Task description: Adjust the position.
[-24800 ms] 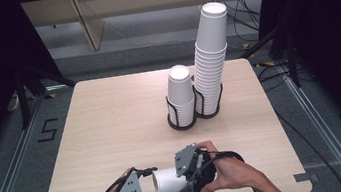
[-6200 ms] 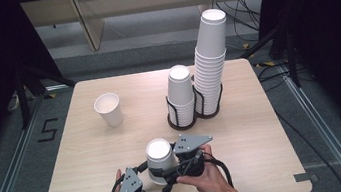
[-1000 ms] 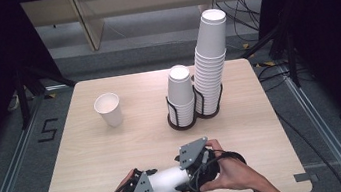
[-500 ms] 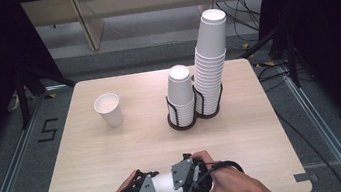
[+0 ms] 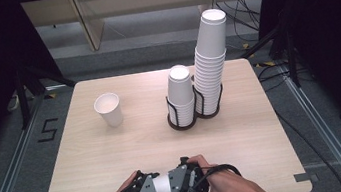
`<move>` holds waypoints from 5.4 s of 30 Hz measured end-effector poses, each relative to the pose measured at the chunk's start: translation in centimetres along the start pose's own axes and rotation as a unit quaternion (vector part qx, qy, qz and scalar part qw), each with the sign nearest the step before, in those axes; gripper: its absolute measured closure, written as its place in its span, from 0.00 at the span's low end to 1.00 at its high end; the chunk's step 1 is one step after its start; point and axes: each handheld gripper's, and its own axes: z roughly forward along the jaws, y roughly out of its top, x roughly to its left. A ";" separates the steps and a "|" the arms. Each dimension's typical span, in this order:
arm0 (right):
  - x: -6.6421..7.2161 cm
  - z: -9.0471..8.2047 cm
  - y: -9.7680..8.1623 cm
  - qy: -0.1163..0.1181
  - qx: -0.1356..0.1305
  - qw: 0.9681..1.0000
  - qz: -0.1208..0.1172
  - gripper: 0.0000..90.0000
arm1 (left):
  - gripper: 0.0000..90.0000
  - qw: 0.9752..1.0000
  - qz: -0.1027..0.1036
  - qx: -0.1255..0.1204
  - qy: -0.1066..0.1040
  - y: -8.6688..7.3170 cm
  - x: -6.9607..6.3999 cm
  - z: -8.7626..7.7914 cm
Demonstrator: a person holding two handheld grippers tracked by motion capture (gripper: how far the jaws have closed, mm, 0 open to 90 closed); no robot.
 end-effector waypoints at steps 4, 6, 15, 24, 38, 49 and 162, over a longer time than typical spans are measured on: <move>-0.1 0.2 0.0 -0.001 0.003 1.000 -0.029 0.23 | 0.11 1.000 0.001 -0.003 -0.006 0.0 -0.1 0.1; 0.2 0.2 -0.1 0.003 0.017 1.000 -0.003 0.25 | 0.11 1.000 0.003 0.001 -0.009 0.0 -0.1 0.1; -0.6 -0.4 -1.0 0.022 -0.005 1.000 0.016 0.25 | 0.05 0.996 -0.044 -0.075 -0.010 -0.8 0.4 0.2; -2.5 -1.5 -2.6 0.067 -0.094 0.993 0.027 0.25 | 0.06 0.981 -0.102 -0.161 -0.027 -1.1 1.2 -0.8; -4.0 -3.3 -4.4 0.064 -0.172 0.981 0.067 0.25 | 0.09 0.959 -0.159 -0.231 -0.031 -1.5 2.2 -1.5; -3.5 -2.7 -3.8 0.096 -0.195 0.974 0.057 0.25 | 0.01 0.956 -0.162 -0.240 -0.042 -1.1 1.7 -1.4; -2.8 0.9 -3.7 0.101 -0.257 0.954 0.120 0.26 | 0.14 0.938 -0.180 -0.295 0.001 -0.3 1.1 -1.5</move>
